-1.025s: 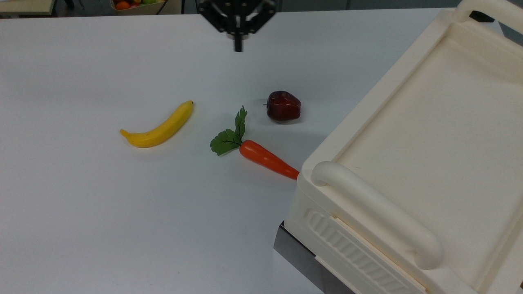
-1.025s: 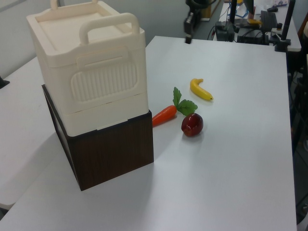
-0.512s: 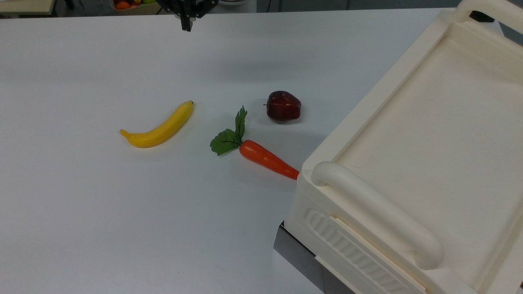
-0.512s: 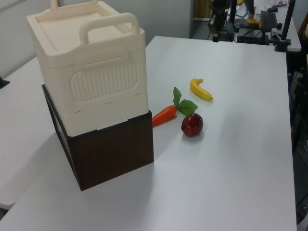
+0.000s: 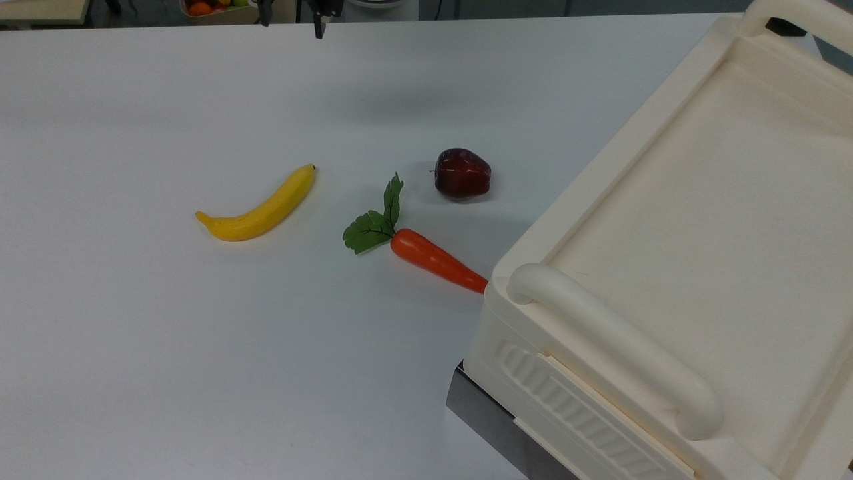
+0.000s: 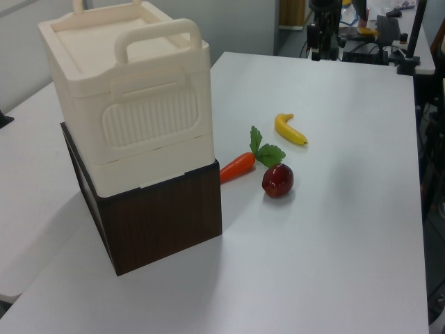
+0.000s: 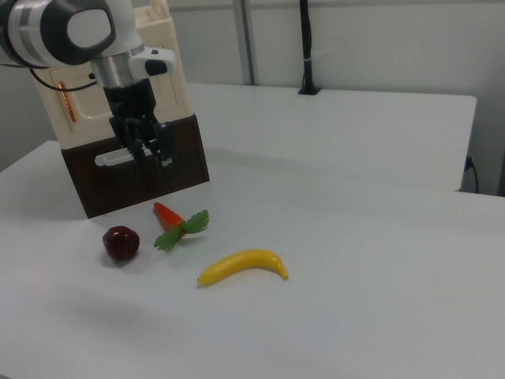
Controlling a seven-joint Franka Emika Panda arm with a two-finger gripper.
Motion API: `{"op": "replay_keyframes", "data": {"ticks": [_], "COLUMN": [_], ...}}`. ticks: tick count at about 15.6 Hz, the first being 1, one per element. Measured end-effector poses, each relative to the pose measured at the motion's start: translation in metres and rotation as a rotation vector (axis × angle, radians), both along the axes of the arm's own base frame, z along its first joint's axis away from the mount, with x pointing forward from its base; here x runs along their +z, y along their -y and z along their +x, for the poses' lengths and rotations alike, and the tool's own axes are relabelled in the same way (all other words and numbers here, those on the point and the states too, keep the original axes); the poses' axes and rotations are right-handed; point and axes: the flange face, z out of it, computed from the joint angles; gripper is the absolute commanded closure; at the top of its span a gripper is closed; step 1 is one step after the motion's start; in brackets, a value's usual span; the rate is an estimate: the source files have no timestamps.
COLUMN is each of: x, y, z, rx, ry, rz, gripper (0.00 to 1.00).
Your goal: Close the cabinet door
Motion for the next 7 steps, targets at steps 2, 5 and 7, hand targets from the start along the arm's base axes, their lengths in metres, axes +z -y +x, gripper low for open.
{"op": "replay_keyframes", "data": {"ticks": [2, 5, 7], "x": [-0.0006, -0.0006, -0.0006], "y": [0.0001, 0.0002, 0.0002], "z": [-0.0007, -0.0010, -0.0010], "rx": [-0.001, -0.001, -0.001], "ry": [-0.007, -0.008, -0.008], "rz": [0.000, 0.000, 0.000], "gripper": [0.00, 0.00, 0.00]}}
